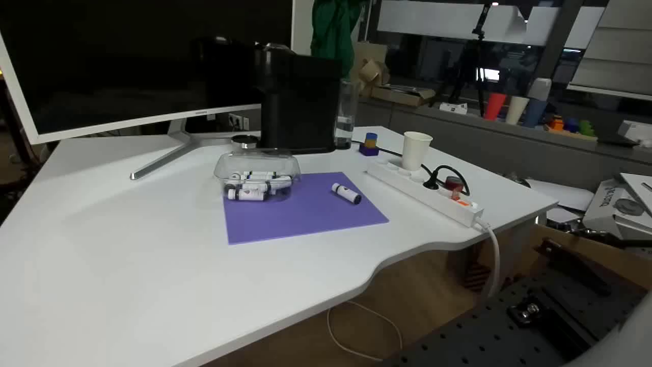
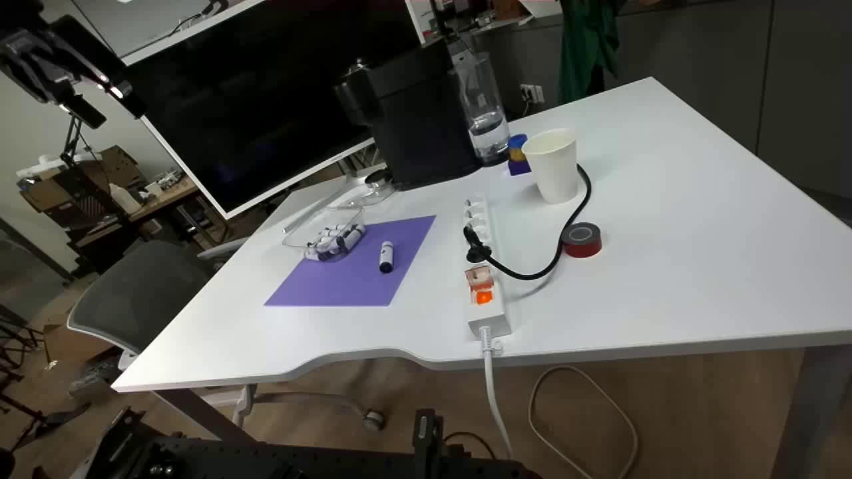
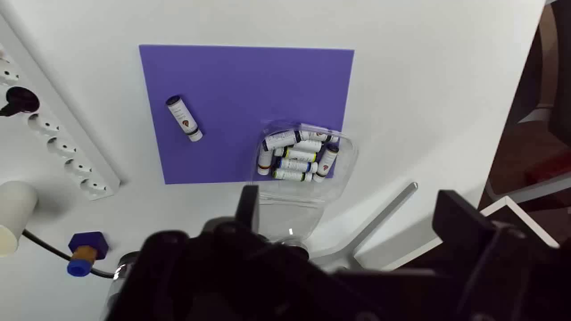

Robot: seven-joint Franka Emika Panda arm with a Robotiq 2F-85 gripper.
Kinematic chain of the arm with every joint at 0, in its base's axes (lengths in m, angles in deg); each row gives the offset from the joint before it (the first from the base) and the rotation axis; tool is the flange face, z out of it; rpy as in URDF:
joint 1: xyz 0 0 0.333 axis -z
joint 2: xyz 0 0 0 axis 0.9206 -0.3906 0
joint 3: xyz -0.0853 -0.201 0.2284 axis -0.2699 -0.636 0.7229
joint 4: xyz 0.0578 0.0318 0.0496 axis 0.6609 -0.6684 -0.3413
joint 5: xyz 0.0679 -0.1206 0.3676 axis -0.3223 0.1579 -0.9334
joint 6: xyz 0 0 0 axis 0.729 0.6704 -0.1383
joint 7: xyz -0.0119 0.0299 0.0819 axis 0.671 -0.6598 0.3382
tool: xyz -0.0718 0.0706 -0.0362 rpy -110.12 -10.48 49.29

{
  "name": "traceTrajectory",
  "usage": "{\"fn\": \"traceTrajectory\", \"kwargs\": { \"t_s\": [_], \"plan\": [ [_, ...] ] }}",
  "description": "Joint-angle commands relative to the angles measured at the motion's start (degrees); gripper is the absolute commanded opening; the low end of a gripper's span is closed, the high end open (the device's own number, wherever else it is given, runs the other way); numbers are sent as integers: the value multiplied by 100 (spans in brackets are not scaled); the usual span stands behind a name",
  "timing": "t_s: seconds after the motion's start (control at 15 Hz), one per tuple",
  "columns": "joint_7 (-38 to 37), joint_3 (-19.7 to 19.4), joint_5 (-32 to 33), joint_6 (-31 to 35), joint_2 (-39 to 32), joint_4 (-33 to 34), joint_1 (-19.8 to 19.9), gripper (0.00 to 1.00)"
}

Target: Put the thing on the blue mat in the clear container

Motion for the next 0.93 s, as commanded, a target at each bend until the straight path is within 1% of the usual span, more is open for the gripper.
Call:
{"fn": "traceTrajectory", "kwargs": {
  "t_s": [0.0,0.8,0.87],
  "plan": [
    [-9,-14,15,-9,-3,8,-12,100],
    [-9,-14,15,-9,-3,8,-12,100],
    [-50,4,85,119,-142,44,83,100]
  ]
}}
